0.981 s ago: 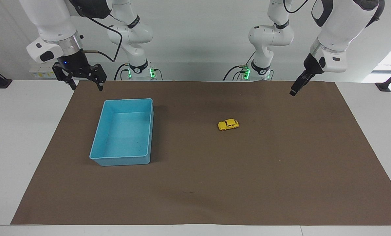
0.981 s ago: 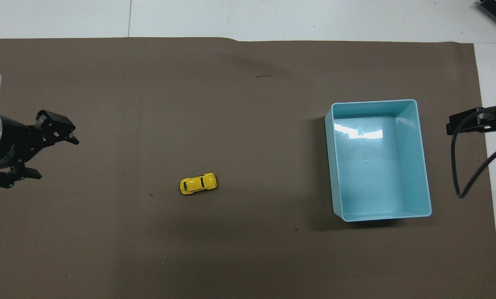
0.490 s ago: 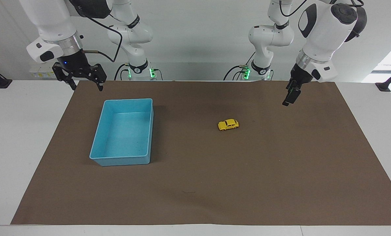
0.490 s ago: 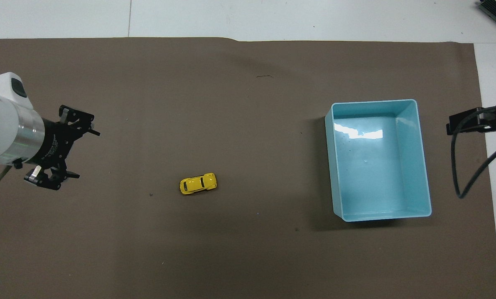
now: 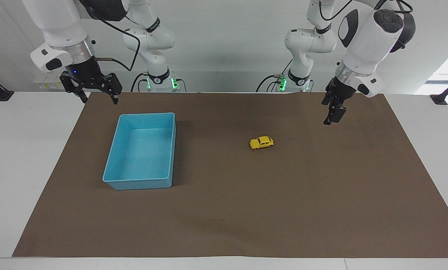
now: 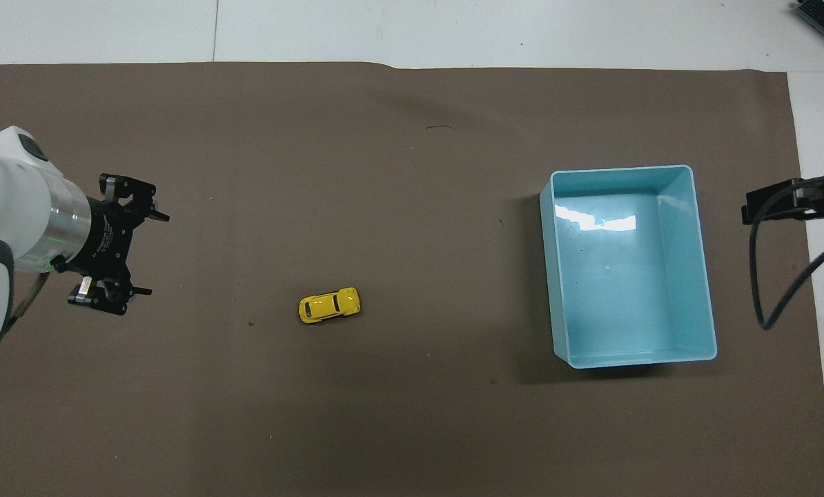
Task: Wind up and store yellow beetle car
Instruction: 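Move the left gripper toward the yellow beetle car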
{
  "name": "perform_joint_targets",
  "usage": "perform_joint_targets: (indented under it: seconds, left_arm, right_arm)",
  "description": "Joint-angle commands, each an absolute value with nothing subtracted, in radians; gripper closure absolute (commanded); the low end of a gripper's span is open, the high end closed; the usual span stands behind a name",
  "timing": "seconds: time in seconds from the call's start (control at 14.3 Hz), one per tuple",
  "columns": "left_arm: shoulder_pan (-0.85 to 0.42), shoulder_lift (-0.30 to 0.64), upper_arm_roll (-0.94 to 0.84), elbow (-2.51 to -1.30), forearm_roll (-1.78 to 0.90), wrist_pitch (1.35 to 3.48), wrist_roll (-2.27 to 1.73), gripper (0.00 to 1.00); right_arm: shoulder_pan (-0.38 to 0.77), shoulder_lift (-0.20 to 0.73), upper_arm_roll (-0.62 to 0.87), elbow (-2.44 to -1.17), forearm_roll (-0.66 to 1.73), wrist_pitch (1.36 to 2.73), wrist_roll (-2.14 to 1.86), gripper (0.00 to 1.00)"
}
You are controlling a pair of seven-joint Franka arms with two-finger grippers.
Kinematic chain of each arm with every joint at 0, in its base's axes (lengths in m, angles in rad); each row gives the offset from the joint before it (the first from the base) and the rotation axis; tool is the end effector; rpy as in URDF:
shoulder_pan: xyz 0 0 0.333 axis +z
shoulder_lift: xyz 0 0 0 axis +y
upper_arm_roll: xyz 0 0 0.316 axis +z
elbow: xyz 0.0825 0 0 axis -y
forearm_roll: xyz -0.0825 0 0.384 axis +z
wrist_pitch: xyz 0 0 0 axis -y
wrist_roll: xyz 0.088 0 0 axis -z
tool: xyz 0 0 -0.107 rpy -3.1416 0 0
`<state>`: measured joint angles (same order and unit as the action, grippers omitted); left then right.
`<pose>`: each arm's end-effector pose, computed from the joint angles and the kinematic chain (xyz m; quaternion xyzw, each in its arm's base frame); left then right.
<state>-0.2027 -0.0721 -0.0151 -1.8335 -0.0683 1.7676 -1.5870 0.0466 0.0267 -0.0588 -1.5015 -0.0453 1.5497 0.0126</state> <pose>0.5268 -0.1229 0.5561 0.7701 0.6371 -0.0239 0.0229 0.5612 -0.0113 0.6405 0.9996 -0.0131 0.0108 0.0234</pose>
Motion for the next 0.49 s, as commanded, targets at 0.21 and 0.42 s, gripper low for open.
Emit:
perform_joint_targets:
  seconds: [0.21,0.42]
  left_arm:
    - [-0.308,-0.045,-0.002,-1.861,-0.096,1.835,-1.926,0.00]
    - [-0.386,-0.020,-0.002,-1.905,-0.107,1.919,-2.081,0.00]
  right_arm:
    - [0.038,0.012,-0.054,-1.519,-0.051,1.551,-0.011,0.00]
    - [0.038,0.012,-0.054,-1.519,-0.051,1.551,-0.011,0.00]
